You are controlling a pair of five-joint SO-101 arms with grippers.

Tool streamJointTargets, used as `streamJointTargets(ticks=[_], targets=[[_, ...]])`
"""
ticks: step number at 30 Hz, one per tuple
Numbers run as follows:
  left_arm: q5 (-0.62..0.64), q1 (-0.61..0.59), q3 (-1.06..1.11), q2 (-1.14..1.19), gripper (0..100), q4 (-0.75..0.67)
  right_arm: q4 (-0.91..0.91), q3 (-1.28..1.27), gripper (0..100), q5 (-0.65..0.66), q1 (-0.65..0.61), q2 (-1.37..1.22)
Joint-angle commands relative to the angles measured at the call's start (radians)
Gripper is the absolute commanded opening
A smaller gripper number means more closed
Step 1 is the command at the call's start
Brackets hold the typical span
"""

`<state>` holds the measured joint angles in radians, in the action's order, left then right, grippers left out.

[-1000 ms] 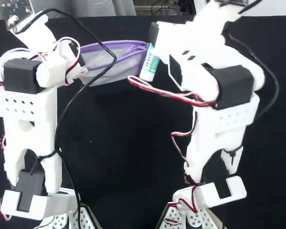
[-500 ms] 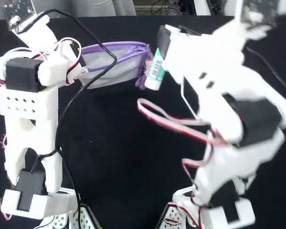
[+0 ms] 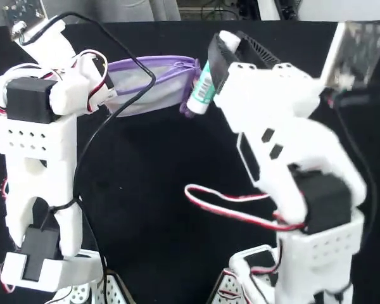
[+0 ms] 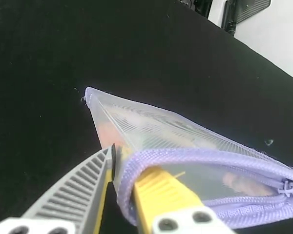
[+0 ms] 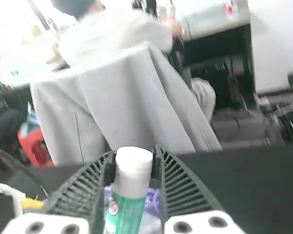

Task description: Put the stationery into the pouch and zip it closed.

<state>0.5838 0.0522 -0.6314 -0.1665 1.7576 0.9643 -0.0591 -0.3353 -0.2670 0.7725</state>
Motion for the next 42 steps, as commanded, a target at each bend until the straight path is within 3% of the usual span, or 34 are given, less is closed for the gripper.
streamJointTargets(ticks=[1,6,13,23,30,36,42], targets=[[0.011,0.008,-0.012,-0.02,3,0.002,-0.236,-0.211,1.1,0.0,-0.017,0.189],[0.011,0.008,-0.01,-0.02,3,0.002,-0.405,-0.349,1.1,0.0,-0.032,0.305],[0.011,0.01,-0.01,-0.02,3,0.002,-0.741,-0.538,1.1,0.008,-0.201,0.311],[0.012,0.016,-0.01,-0.02,3,0.002,-1.183,-0.831,1.1,0.009,-0.206,0.308],[0.012,0.073,0.015,-0.02,3,0.002,-1.304,-0.839,1.1,0.012,-0.204,0.185],[0.012,0.07,0.008,-0.021,3,0.002,-1.41,-0.843,1.1,0.167,-0.178,-0.019],[0.012,0.025,0.007,-0.021,3,0.002,-1.432,-0.892,1.1,0.189,-0.184,-0.053]])
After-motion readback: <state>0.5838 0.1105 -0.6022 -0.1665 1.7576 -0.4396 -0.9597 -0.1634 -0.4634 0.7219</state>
